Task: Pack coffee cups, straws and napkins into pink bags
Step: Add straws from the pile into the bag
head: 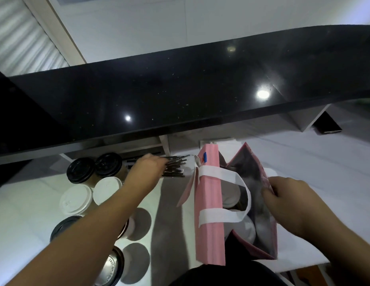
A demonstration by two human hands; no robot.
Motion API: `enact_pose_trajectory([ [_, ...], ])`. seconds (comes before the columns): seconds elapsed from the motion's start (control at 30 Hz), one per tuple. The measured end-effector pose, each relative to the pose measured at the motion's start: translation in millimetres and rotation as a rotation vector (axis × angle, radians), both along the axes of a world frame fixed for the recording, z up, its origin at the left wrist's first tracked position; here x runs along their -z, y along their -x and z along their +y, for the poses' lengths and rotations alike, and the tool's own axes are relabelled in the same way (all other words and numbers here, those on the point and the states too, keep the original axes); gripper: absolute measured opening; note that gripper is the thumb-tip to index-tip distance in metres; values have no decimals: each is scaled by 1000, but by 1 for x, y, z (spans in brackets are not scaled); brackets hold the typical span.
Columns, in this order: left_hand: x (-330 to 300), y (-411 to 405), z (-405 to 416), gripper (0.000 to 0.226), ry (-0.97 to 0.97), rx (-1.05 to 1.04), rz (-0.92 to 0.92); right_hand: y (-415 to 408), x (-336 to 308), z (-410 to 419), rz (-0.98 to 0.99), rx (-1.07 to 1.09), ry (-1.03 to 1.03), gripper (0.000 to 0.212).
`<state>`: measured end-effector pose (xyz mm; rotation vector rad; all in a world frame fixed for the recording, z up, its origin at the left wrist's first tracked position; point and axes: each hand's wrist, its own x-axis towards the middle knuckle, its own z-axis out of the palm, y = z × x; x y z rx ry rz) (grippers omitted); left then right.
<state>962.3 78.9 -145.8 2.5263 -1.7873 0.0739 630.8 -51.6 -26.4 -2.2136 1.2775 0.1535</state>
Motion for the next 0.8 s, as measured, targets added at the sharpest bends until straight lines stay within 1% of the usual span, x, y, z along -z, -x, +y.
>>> enact_pose_trajectory([
  [0.03,-12,5,1,12,44,-40,36,0,0,-1,-6,-8,1,42],
  [0.13,-51,22,10,15,194,-165,196,2,2,-3,-35,-28,35,43],
  [0.23,-98,51,18,10,351,-231,326,3,2,-5,-48,-36,28,44],
  [0.3,-133,78,16,9,469,-265,491,3,2,-6,-59,-39,26,46],
  [0.37,-167,109,9,7,592,-238,620,5,1,-8,-74,-42,18,49],
  [0.47,-197,153,-9,7,695,-156,764,8,-2,-9,-79,-56,-16,48],
  [0.53,-200,178,-24,6,667,-136,870,12,-1,-11,-88,-66,-41,46],
  [0.63,-177,199,-44,5,505,-174,1007,18,-3,-17,-96,-77,-86,44],
  [0.7,-151,205,-53,7,361,-215,1003,23,-5,-20,-102,-82,-99,45],
  [0.8,-124,215,-61,12,89,-259,912,27,-5,-25,-99,-87,-86,46],
])
